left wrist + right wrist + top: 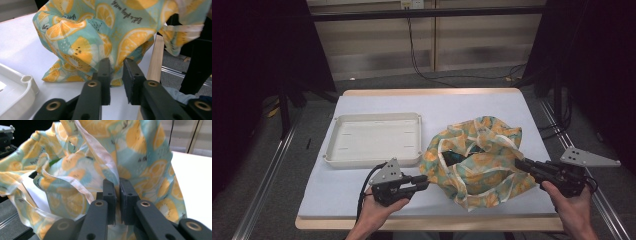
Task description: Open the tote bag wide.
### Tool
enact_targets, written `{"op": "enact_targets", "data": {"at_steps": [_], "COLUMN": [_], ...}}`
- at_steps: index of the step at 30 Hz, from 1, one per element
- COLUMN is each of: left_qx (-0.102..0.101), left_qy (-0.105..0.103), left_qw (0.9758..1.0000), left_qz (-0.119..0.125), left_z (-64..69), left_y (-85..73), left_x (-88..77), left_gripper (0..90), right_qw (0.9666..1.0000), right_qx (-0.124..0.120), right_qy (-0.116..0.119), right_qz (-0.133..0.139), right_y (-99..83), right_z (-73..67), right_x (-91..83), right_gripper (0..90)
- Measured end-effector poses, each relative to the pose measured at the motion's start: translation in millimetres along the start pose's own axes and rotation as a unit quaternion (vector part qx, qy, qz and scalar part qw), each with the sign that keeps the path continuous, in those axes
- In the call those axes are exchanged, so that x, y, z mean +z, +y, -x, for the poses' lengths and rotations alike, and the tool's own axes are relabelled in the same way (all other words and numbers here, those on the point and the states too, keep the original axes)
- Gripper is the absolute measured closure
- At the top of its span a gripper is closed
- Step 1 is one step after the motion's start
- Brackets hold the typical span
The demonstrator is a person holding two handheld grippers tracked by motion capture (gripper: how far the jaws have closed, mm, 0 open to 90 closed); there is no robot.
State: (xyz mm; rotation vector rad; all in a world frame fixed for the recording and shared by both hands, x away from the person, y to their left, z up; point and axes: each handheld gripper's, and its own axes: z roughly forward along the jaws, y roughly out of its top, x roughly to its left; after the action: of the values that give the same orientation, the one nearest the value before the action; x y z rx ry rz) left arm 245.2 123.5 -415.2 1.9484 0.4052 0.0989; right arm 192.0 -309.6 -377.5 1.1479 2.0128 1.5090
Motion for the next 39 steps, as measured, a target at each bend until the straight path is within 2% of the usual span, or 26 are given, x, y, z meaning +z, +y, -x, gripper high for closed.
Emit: {"op": "enact_targets", "data": {"at_steps": [5,10,15,19,27,30,31,35,39], "left_qx": [0.000,0.007,0.003,0.009,0.006,0.010,0.009,0.006,0.003], "left_qy": [0.003,0.006,0.006,0.011,0.018,0.016,0.020,0.016,0.020], "left_qw": [0.9998,0.9994,0.9988,0.9986,0.9981,0.9982,0.9982,0.9981,0.9979], "left_qz": [0.021,0.033,0.049,0.051,0.059,0.057,0.055,0.059,0.062], "left_z": [-0.7,-0.7,-1.6,-3.3,-3.7,-2.7,-1.9,-1.2,-2.6], "left_y": [9.5,19.0,27.8,33.1,39.7,40.4,40.3,40.6,44.7], "left_x": [-4.2,-8.1,-12.7,-16.8,-22.9,-24.2,-24.8,-26.5,-23.3], "left_gripper": [69.9,67.4,63.6,60.7,55.1,52.5,52.5,50.7,54.8], "right_qw": [1.0000,0.9997,0.9992,0.9989,0.9977,0.9976,0.9976,0.9976,0.9975], "right_qx": [-0.006,-0.020,-0.025,-0.030,-0.040,-0.043,-0.042,-0.034,-0.036], "right_qy": [0.005,0.009,0.009,0.013,0.012,0.007,0.007,0.008,0.008], "right_qz": [0.002,0.012,0.028,0.032,0.052,0.054,0.054,0.060,0.060], "right_y": [0.1,11.7,25.7,34.8,55.4,59.7,60.0,58.4,54.8], "right_z": [-2.1,-6.9,-10.8,-12.3,-11.8,-10.6,-9.7,-6.5,-5.2], "right_x": [0.8,-0.9,0.5,4.9,7.3,9.7,10.1,9.5,6.7], "right_gripper": [79.7,71.9,61.7,59.1,58.3,61.9,65.8,83.6,88.9]}}
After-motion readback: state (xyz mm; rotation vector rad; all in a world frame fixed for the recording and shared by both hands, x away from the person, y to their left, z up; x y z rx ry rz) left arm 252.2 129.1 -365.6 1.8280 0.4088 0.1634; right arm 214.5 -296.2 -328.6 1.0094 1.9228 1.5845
